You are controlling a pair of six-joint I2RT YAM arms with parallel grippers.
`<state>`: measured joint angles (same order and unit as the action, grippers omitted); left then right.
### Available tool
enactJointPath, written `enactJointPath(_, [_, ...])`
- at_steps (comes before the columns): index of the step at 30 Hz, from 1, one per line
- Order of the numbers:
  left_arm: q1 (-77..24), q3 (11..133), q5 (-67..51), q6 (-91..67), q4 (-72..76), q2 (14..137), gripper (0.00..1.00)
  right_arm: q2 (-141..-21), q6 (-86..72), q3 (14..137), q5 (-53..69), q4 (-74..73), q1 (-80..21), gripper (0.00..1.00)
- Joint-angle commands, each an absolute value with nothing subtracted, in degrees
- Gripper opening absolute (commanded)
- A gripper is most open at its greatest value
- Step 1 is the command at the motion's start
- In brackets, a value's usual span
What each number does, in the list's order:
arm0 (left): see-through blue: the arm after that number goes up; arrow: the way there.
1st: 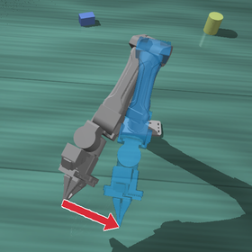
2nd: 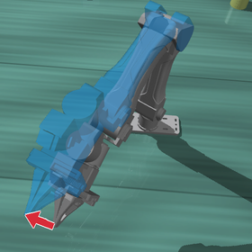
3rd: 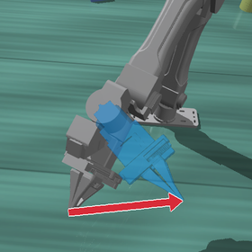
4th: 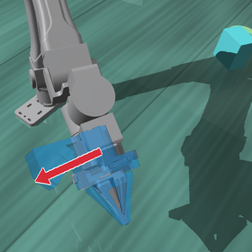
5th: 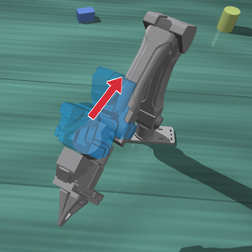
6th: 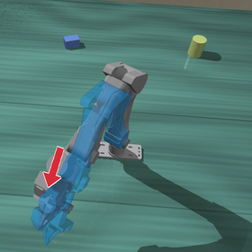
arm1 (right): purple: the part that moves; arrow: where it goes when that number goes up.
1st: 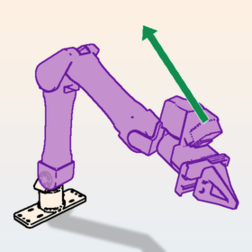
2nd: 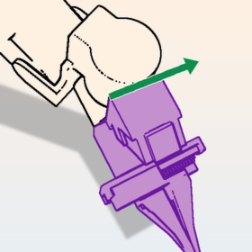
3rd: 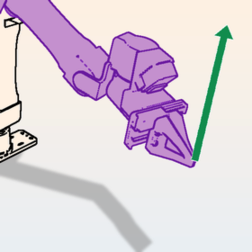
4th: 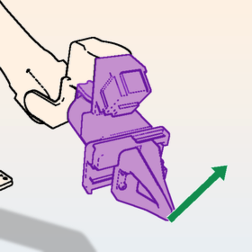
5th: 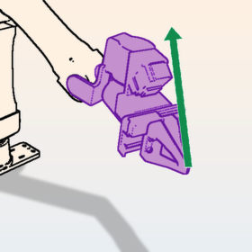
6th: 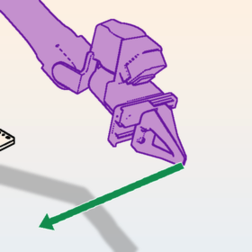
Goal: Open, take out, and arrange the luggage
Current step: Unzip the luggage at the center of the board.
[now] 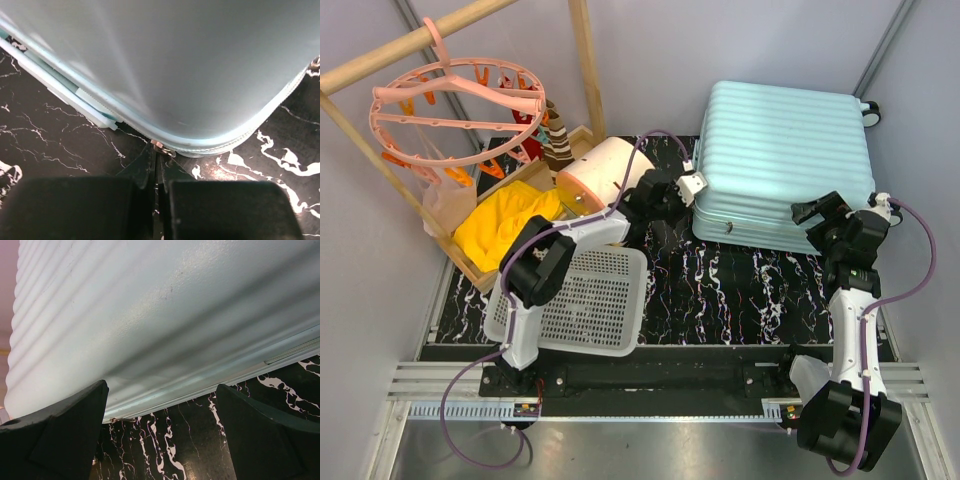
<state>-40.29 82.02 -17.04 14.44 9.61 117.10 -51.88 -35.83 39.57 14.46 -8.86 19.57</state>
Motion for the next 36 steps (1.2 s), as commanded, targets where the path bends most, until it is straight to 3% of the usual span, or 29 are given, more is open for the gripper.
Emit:
enactJointPath(1, [-39.4,87.3,-15.4,9.2,15.4,117.4,0.00,-51.0,-34.8,39.6,13.9,-6.9,19.9,1.00])
enactJointPath(9, [-38.5,90.0,-15.2,6.1,14.3,119.1,0.00,-50.6,-34.6,39.6,14.1,-6.9,19.9,1.00])
enactJointPath(14, [-38.5,81.8,-21.8,7.6,20.3,113.4,0.00,-49.4,-34.0,39.6,13.3,-7.2,19.9,1.00])
enactJointPath(17, [-38.5,78.1,-23.1,9.0,20.6,111.3,0.06,-49.0,-33.4,40.3,13.0,-8.0,20.0,1.00])
enactJointPath(22, [-38.6,75.9,-23.6,11.6,19.0,109.3,0.35,-48.9,-33.0,40.6,12.1,-8.6,20.0,1.00])
enactJointPath(28, [-38.6,73.7,-23.3,14.9,18.4,107.5,0.55,-49.3,-33.2,40.4,12.3,-8.6,20.0,1.00])
enactJointPath(36, [-38.5,78.2,-23.5,14.8,17.8,111.4,0.54,-48.9,-33.7,40.3,12.6,-8.5,20.0,1.00])
